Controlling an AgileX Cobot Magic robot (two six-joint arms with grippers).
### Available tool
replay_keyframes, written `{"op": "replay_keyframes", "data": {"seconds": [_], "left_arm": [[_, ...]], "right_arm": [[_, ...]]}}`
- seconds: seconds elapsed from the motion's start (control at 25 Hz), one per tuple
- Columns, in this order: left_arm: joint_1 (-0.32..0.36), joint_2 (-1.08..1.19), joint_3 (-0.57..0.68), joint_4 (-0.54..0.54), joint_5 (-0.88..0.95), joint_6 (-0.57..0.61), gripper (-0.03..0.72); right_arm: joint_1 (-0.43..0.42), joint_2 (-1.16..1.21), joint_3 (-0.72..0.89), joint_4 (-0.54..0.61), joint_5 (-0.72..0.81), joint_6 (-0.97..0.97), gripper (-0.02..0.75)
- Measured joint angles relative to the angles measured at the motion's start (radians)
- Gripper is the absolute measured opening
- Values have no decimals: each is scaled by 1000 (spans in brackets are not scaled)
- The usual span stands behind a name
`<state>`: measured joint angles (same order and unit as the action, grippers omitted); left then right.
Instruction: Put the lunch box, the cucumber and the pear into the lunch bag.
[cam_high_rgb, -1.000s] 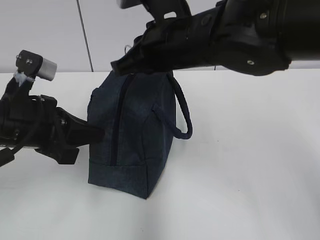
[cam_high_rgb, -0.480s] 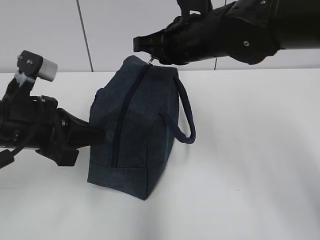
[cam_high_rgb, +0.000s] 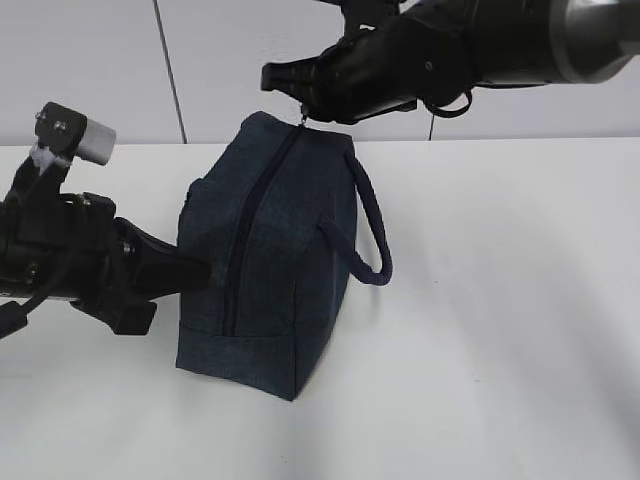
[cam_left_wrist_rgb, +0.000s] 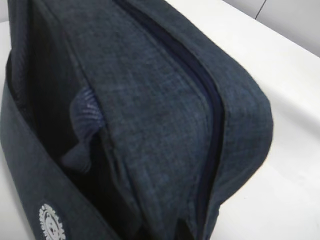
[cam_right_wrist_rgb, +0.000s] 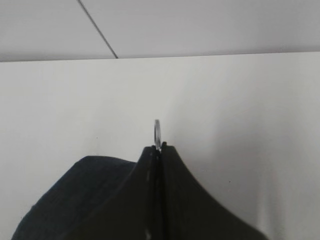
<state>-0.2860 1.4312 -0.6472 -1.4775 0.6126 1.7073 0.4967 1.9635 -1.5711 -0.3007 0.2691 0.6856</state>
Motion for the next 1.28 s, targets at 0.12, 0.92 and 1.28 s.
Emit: {"op": "replay_keyframes", "data": {"seconds": [0.12,0.92,1.28], "left_arm": [[0,0,0,0,1,0,5],[0,0,0,3,2,0,5],[0,0,0,2,-3,0,5]], "right_arm": [[-29,28,-41,85,44,-11,0],[-217,321,-300,1022,247,-561,0],[-240,420,-340,1202,287,-652,0]]}}
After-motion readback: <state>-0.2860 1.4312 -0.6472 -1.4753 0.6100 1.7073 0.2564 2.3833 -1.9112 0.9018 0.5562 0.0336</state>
